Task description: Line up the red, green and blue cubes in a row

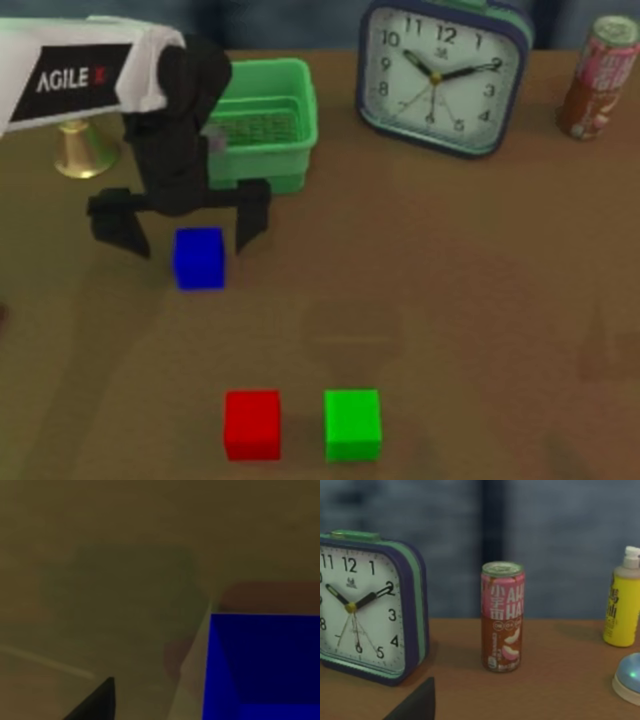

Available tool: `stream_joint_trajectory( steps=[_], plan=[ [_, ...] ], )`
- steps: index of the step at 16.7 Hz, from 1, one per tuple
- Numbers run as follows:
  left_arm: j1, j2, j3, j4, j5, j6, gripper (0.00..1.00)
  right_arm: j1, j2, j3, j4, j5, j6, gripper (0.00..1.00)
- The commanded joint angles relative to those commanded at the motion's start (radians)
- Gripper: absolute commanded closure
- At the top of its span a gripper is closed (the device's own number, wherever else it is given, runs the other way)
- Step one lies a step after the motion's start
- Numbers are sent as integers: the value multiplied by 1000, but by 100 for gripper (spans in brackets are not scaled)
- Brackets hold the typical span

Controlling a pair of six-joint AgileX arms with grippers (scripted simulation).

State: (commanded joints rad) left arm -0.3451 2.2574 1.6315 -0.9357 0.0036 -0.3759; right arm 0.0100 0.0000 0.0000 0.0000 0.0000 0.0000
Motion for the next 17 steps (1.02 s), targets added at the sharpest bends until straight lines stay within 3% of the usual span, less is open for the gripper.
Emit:
stream_joint_trajectory(
  steps=[6, 17],
  plan=[
    [-1, 29, -41, 61, 0, -1, 0, 0, 0, 0, 0, 0, 0, 0],
    [-1, 29, -41, 61, 0, -1, 83, 0, 0, 0, 0, 0, 0, 0]
  ],
)
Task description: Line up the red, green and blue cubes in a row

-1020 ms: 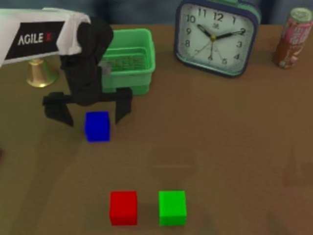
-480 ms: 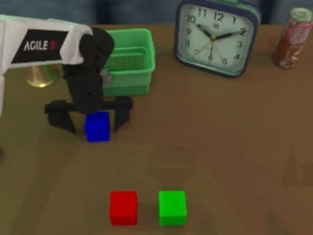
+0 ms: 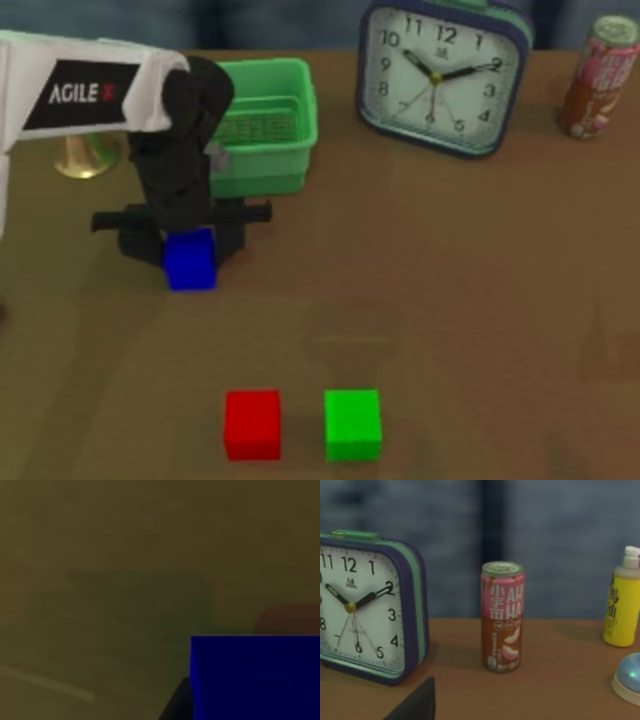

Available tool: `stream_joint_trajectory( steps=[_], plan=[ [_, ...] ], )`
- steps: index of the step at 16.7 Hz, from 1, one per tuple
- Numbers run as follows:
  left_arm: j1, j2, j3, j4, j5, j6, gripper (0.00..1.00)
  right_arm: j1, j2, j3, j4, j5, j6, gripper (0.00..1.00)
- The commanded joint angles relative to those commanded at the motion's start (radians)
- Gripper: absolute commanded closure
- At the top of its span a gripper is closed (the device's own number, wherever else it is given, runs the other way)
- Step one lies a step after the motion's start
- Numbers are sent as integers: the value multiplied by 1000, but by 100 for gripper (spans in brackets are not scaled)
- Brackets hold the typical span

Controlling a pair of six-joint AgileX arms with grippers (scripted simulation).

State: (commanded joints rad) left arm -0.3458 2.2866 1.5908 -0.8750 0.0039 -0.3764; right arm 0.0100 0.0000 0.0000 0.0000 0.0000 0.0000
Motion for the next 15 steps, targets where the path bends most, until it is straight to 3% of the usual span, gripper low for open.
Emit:
stream_joint_trajectory(
  steps=[2, 3, 12, 15],
  plan=[
    [0, 0, 0, 0, 0, 0, 98, 0, 0, 0, 0, 0, 0, 0],
    [0, 0, 0, 0, 0, 0, 100, 0, 0, 0, 0, 0, 0, 0],
    [1, -7, 4, -6, -1, 2, 100, 0, 0, 0, 0, 0, 0, 0],
    [7, -32, 50, -78, -2, 1, 100, 0, 0, 0, 0, 0, 0, 0]
  ],
)
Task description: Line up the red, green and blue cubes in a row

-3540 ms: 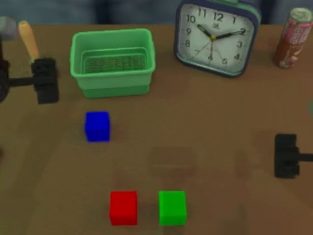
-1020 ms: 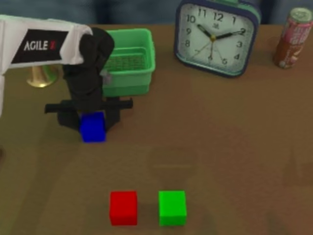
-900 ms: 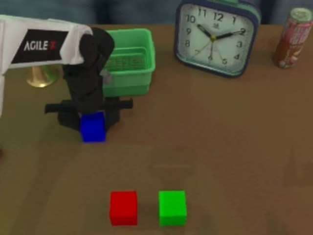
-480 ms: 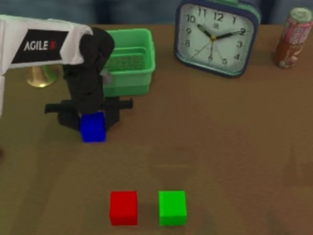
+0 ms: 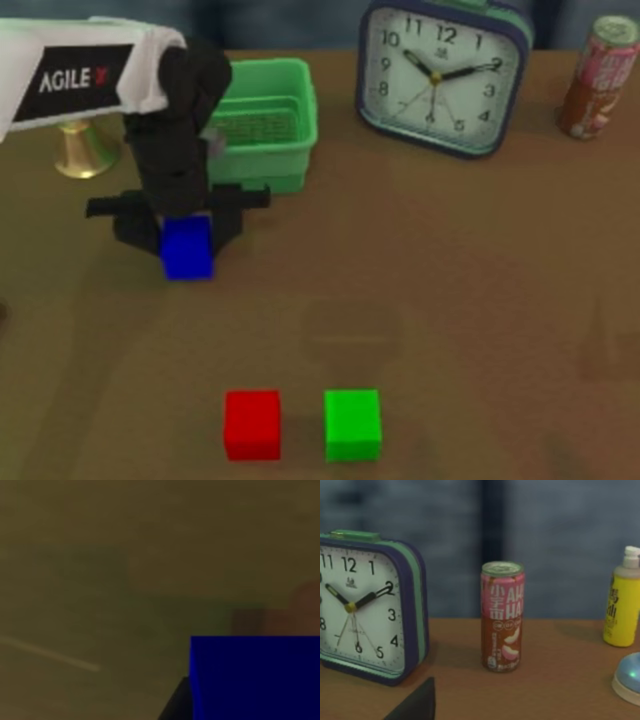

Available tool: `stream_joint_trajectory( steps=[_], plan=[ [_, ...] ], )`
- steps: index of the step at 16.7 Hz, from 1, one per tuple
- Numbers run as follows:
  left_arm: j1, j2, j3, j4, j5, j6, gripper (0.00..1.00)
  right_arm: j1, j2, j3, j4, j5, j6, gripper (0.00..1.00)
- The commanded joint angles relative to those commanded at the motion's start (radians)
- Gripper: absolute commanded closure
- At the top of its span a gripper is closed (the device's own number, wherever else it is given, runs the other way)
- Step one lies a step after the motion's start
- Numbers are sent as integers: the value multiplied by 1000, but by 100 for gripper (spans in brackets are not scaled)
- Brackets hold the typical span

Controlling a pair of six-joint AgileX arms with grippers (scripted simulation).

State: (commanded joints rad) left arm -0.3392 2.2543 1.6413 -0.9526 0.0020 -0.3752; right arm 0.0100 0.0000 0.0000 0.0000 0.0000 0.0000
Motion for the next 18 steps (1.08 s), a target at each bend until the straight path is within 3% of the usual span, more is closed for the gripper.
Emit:
stream_joint_trajectory(
  steps=[4, 11, 14, 18],
  plan=[
    [12, -54, 77, -139, 0, -2, 100, 0, 0, 0, 0, 0, 0, 0],
    [-6, -58, 94, -157, -1, -15, 100, 0, 0, 0, 0, 0, 0, 0],
    [-106, -39, 131, -179, -1, -111, 100, 0, 0, 0, 0, 0, 0, 0],
    [-346, -12, 192, -224, 0, -326, 100, 0, 0, 0, 0, 0, 0, 0]
  ],
)
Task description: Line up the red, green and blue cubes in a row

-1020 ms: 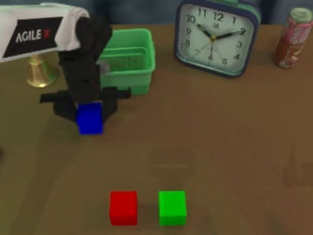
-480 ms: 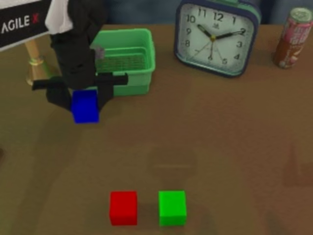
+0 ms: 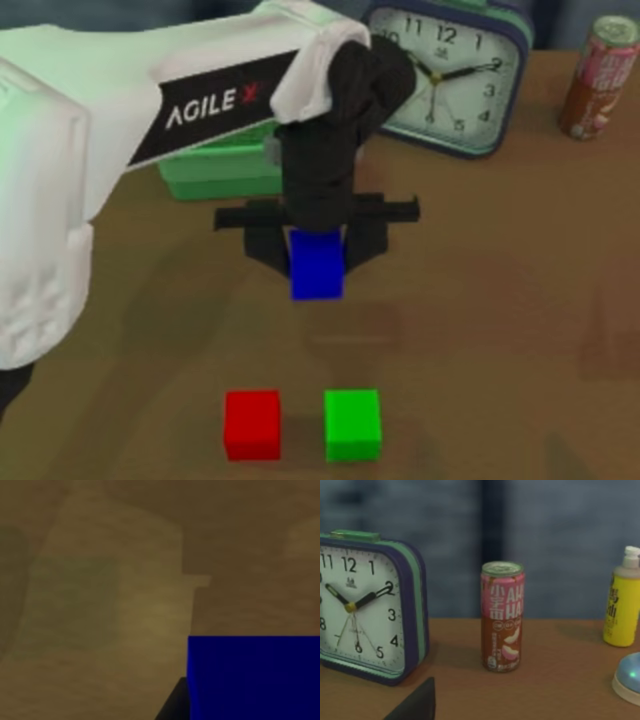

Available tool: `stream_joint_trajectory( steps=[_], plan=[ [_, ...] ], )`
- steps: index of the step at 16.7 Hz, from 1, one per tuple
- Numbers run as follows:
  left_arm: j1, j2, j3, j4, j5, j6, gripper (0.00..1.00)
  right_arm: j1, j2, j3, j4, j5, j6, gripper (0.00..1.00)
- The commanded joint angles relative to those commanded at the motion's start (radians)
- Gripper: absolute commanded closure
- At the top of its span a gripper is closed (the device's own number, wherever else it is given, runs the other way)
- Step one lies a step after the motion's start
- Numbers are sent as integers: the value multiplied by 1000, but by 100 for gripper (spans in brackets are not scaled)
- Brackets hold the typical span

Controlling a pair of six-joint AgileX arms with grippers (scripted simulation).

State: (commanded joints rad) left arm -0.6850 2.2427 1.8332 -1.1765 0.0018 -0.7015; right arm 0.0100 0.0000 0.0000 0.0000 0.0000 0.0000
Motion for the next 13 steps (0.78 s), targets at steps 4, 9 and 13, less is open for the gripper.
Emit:
stream_joint_trajectory(
  steps=[4, 9, 13],
  plan=[
    [-247, 16, 57, -39, 1, -223, 100, 0, 0, 0, 0, 0, 0, 0],
    [-357, 11, 83, -51, 0, -332, 100, 0, 0, 0, 0, 0, 0, 0],
    [-354, 12, 78, -46, 0, -329, 100, 0, 0, 0, 0, 0, 0, 0]
  ],
)
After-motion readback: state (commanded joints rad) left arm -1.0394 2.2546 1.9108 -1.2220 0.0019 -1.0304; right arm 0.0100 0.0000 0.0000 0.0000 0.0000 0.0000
